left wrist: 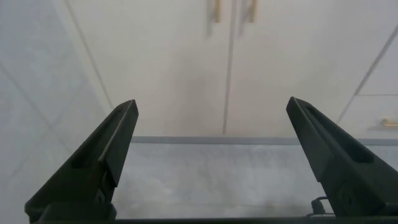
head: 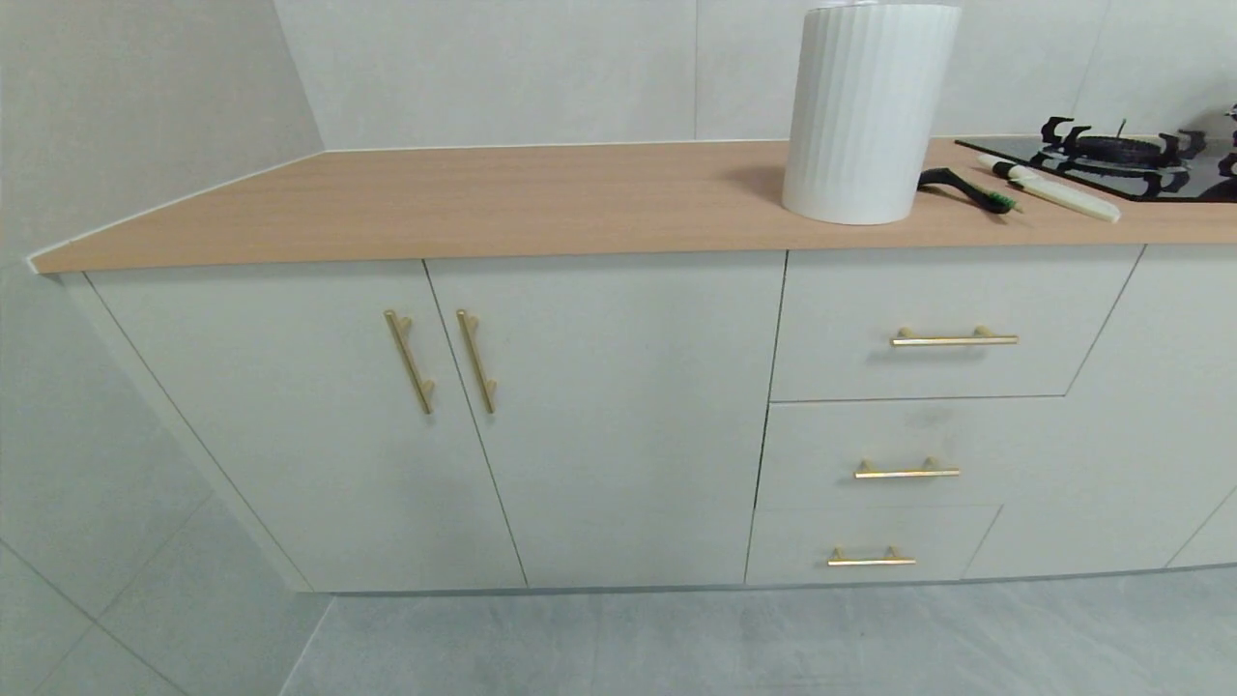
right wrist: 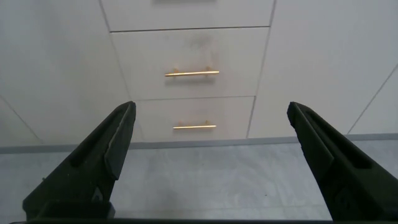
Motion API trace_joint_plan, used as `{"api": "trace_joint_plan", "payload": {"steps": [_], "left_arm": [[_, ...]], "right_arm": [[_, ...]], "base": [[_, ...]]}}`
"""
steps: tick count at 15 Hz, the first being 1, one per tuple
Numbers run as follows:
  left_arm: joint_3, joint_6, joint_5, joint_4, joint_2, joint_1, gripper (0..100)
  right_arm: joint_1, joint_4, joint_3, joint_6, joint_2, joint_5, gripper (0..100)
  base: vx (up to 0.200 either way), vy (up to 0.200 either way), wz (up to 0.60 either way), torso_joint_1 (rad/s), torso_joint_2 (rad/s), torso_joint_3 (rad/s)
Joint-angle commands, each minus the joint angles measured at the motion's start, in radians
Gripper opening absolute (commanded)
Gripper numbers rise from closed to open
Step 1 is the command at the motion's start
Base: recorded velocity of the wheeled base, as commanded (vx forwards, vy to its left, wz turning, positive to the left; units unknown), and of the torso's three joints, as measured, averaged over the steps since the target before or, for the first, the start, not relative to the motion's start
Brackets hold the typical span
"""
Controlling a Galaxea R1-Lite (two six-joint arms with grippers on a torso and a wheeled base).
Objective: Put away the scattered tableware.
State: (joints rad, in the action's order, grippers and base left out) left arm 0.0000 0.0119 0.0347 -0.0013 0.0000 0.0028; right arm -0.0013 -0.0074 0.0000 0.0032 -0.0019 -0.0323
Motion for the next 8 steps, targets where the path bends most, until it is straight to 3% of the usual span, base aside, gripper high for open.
{"api": "trace_joint_plan", "payload": {"steps": [1,5,8], "left_arm": [[0.0,0.0,0.001,0.0,0.002,0.0,100],[0.0,-0.007,0.002,0.0,0.0,0.0,100],[0.0,-0.007,0.002,0.0,0.0,0.0,100]], "right_arm": [[0.0,0.0,0.0,0.001,0.002,0.0,100],[0.0,0.0,0.0,0.001,0.002,0.0,100],[0.0,0.0,0.0,0.001,0.002,0.0,100]], "base": [[0.0,-0.2,0.0,0.007,0.0,0.002],[0.0,-0.2,0.0,0.004,0.0,0.0],[0.0,0.0,0.0,0.0,0.0,0.0]]}}
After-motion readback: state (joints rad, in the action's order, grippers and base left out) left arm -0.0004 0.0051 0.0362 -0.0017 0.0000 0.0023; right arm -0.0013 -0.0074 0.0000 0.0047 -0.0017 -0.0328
